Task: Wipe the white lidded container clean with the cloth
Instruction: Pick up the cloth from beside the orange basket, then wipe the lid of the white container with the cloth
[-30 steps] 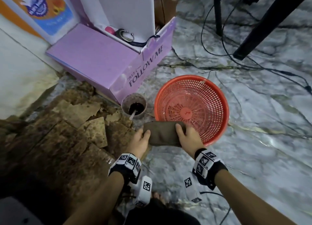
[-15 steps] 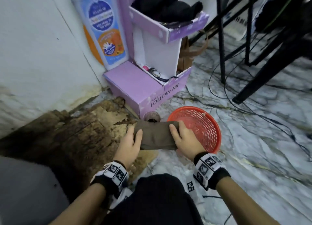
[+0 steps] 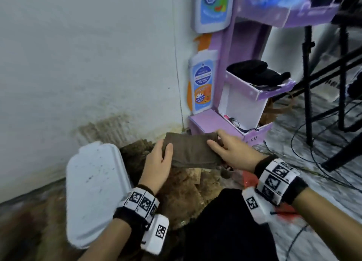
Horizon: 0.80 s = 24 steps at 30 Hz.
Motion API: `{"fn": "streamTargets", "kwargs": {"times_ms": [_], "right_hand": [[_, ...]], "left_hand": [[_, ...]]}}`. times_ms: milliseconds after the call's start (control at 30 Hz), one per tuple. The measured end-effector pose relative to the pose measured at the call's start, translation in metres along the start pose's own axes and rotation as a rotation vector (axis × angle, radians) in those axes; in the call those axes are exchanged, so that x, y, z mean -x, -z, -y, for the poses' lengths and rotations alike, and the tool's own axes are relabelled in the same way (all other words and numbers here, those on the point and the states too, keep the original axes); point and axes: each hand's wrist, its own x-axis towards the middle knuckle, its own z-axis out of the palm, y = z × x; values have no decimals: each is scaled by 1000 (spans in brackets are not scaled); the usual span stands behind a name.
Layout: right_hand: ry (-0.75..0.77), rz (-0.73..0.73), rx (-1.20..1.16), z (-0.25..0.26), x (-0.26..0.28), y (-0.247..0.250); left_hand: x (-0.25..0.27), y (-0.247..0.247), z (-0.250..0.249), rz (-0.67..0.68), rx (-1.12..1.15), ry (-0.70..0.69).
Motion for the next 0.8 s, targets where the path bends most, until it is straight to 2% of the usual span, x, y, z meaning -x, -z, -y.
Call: {"fn": "streamTargets", "kwargs": {"times_ms": [233, 433, 567, 700, 800], "right_hand": [[194, 131, 31, 103, -18, -36], [269, 217, -14, 153, -28, -96], [240, 248, -56, 169, -24, -128], [185, 252, -84, 172, -21, -151], [115, 228, -203, 165, -17, -168]], "left_hand": [[66, 92, 21, -214, 25, 66], [106, 144, 56, -312, 16, 119], [122, 160, 80, -356, -12, 111], [129, 167, 89, -338, -22, 104], [125, 168, 95, -296, -69, 90]]}}
